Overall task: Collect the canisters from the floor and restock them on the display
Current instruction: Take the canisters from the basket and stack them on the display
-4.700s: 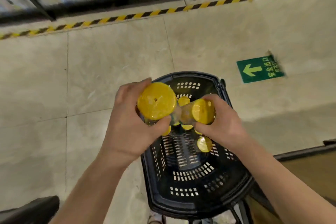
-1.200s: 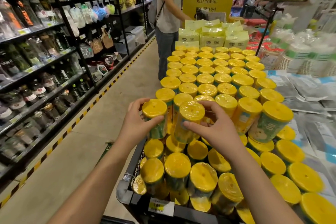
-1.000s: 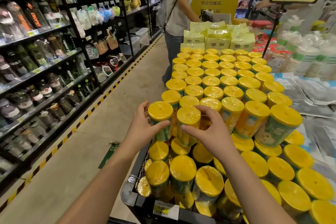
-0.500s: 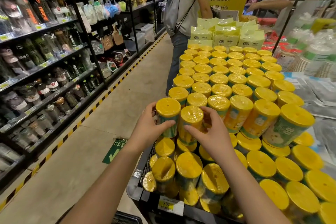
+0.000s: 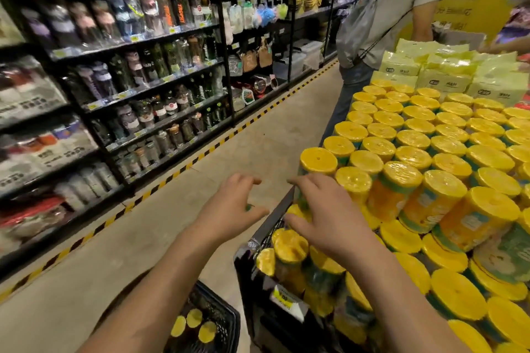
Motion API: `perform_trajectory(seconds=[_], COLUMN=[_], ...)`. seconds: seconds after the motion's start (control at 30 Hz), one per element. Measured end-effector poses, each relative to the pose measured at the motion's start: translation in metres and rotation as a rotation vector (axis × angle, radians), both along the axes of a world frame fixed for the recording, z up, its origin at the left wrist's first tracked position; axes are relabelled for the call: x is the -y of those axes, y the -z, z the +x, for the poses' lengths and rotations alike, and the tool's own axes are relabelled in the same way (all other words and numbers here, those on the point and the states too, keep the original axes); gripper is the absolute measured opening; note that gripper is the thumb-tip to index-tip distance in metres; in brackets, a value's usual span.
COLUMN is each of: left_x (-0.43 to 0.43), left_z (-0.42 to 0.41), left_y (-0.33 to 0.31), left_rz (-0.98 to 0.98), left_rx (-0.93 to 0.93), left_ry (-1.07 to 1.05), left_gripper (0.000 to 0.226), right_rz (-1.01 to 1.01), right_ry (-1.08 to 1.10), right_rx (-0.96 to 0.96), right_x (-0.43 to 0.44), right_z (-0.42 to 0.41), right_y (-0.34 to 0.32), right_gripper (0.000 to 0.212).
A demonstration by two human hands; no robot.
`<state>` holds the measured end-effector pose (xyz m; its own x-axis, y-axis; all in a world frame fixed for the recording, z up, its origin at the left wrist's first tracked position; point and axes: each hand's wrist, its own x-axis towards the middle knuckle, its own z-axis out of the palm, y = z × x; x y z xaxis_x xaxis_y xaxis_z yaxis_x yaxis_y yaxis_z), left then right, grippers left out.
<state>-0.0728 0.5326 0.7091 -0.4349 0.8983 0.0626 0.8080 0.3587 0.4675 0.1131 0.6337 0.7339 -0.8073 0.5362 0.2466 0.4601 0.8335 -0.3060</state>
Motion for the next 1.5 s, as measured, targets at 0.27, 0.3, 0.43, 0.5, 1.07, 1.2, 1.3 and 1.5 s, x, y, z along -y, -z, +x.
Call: perform_trajectory(seconds=[0.27, 0.3, 0.43, 0.5, 1.07, 1.2, 1.3, 1.5], left_x=[0.127, 0.144, 0.206, 0.232, 0.365, 0.354, 0.343, 0.32], left_z=[0.006, 0.008, 0.01, 0.008, -0.079, -0.104, -0.12, -0.141], left_y=[0.04, 0.046, 0.069, 0.078, 0.199, 0.256, 0.315, 0.457], left_rz=[-0.272, -0.31, -0.398, -0.416, -0.446, -0.496, -0.516, -0.607], left_rx=[-0.255, -0.257, -0.228, -0.195, 0.074, 0.118, 0.165, 0.188], left_ry=[-0.297, -0.331, -0.431, -0.485, -0.564, -0.52, -0.511, -0.482], left_gripper=[0.064, 0.063, 0.062, 0.063, 0.052, 0.056, 0.059, 0.058], right_rz=[0.014, 0.008, 0.015, 0.024, 0.016, -0.032, -0.047, -0.043], right_ry=[-0.418, -0.451, -0.564, -0.625, -0.629, -0.626, -0.614, -0.651], right_rx=[0.249, 0.254, 0.284, 0.288, 0.379, 0.38, 0.405, 0.556], right_x=[0.064, 0.076, 0.119, 0.141, 0.237, 0.224, 0.211, 0.188], right_z=[-0.064, -0.07, -0.093, -0.104, -0.225, -0.25, -0.268, -0.286], right_y=[0.047, 0.053, 0.071, 0.08, 0.215, 0.272, 0.332, 0.481], right_gripper=[0.066, 0.067, 0.063, 0.06, 0.05, 0.044, 0.044, 0.045])
